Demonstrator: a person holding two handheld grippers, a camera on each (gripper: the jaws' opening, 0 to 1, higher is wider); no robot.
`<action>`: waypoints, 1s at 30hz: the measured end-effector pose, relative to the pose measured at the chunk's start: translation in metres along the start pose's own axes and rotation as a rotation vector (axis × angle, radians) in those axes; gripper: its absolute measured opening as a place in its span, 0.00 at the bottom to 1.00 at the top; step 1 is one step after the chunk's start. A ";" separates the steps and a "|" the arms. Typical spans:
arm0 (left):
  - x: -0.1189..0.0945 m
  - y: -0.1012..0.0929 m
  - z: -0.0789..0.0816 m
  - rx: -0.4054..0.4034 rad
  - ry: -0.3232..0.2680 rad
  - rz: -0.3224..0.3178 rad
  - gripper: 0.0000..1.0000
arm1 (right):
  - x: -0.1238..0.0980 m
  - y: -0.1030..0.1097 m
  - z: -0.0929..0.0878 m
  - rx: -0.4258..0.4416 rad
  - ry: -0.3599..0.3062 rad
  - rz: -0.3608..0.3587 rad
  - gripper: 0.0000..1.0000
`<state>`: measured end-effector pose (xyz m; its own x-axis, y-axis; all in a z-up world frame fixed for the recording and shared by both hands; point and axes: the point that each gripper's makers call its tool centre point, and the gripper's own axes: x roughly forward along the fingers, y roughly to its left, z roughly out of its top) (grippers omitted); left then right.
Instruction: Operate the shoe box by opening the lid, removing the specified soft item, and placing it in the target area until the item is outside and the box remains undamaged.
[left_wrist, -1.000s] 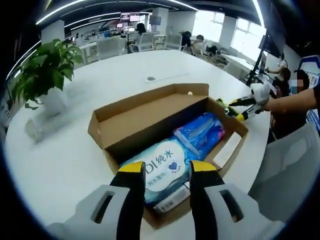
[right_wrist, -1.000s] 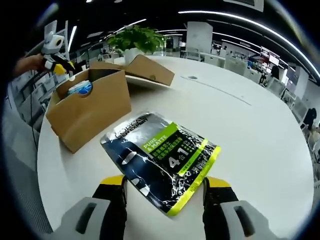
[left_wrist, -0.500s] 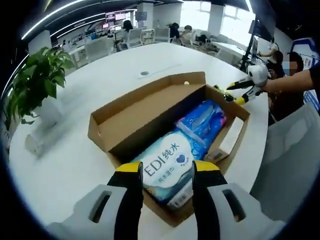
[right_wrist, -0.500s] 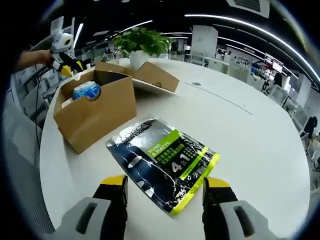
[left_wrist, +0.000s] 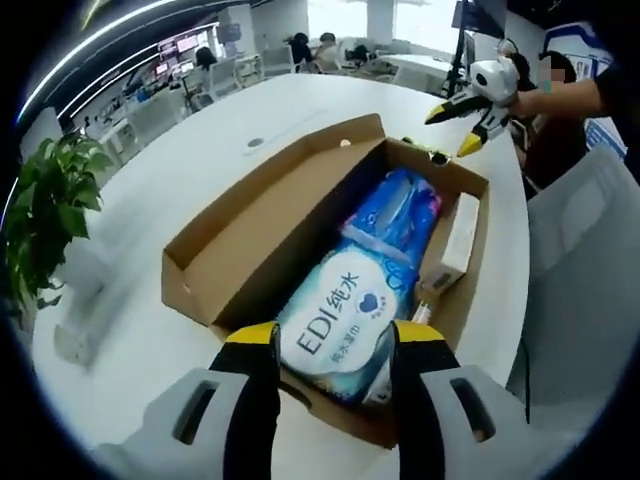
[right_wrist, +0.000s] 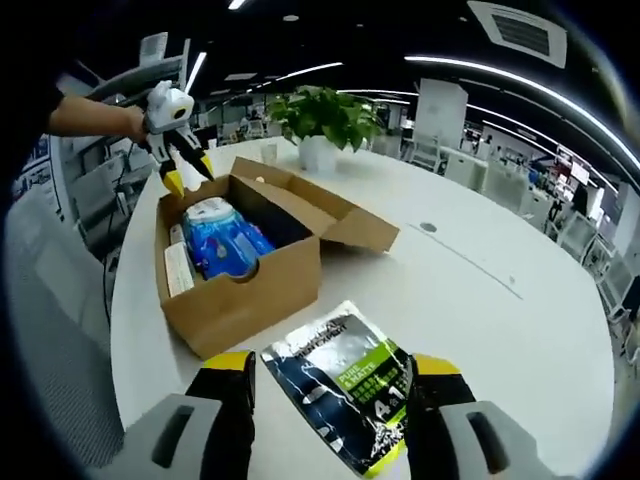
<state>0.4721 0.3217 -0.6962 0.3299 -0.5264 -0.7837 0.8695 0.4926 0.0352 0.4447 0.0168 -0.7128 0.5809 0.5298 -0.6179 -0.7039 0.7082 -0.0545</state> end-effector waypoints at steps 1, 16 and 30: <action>0.001 0.001 -0.001 0.017 0.006 0.000 0.43 | 0.002 0.004 0.008 -0.011 -0.009 0.015 0.59; 0.010 0.003 -0.013 0.229 0.117 -0.059 0.48 | 0.034 0.062 0.075 -0.132 -0.049 0.177 0.60; 0.027 0.005 -0.032 0.350 0.211 -0.087 0.51 | 0.075 0.100 0.094 -0.225 -0.012 0.281 0.59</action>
<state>0.4740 0.3319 -0.7370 0.1991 -0.3839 -0.9016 0.9752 0.1685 0.1436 0.4563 0.1711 -0.6905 0.3554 0.6961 -0.6238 -0.9087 0.4138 -0.0561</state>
